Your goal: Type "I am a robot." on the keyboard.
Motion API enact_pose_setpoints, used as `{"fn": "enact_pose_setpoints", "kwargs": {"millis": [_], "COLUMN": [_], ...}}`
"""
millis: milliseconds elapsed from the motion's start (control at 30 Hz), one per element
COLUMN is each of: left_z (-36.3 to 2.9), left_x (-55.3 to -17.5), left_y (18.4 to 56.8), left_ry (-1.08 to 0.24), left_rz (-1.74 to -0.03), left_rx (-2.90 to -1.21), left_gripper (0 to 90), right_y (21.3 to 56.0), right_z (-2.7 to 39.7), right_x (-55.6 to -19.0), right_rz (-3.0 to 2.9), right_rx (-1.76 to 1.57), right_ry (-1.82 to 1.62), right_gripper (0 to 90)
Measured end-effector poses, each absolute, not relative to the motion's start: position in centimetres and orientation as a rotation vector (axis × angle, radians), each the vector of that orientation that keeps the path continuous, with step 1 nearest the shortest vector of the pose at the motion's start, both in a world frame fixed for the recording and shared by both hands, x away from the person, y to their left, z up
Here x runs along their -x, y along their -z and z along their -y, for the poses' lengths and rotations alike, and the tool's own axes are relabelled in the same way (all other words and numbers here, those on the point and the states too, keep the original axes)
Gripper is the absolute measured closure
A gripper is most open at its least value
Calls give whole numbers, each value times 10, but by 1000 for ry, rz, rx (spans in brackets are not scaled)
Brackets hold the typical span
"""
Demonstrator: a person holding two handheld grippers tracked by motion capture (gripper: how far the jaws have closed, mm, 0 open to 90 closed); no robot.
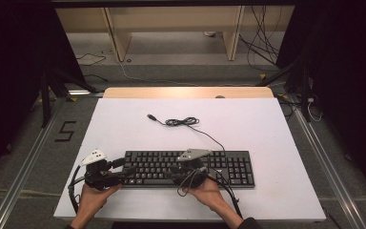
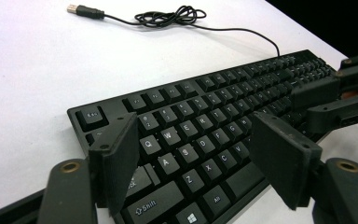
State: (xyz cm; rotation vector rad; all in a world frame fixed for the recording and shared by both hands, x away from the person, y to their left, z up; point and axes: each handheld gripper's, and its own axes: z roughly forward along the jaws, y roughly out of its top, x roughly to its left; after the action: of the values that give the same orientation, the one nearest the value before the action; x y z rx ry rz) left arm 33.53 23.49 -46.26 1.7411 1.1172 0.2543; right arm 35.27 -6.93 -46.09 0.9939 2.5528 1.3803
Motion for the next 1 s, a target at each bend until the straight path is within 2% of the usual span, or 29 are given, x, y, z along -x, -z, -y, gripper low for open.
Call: {"fn": "enact_pose_setpoints", "kwargs": {"millis": [33, 100, 367, 1000], "left_z": [-235, -235, -235, -233], "left_x": [-335, -335, -334, -333], "left_y": [462, 462, 461, 461], "left_ry": [-255, -259, -263, -263], "left_rz": [-1113, -1107, -1092, -1069], "left_rx": [-1743, -1740, -1732, -1743], "left_gripper": [323, 322, 322, 316], "right_y": [462, 463, 470, 484], "right_z": [69, 69, 67, 62], "right_x": [-351, -350, -345, -345], "right_rz": [-2560, -2569, -2604, -2633], "right_rx": [-984, -978, -953, -951], "right_ry": [-1374, -1366, -1319, -1217], "right_gripper": [744, 781, 884, 900]}}
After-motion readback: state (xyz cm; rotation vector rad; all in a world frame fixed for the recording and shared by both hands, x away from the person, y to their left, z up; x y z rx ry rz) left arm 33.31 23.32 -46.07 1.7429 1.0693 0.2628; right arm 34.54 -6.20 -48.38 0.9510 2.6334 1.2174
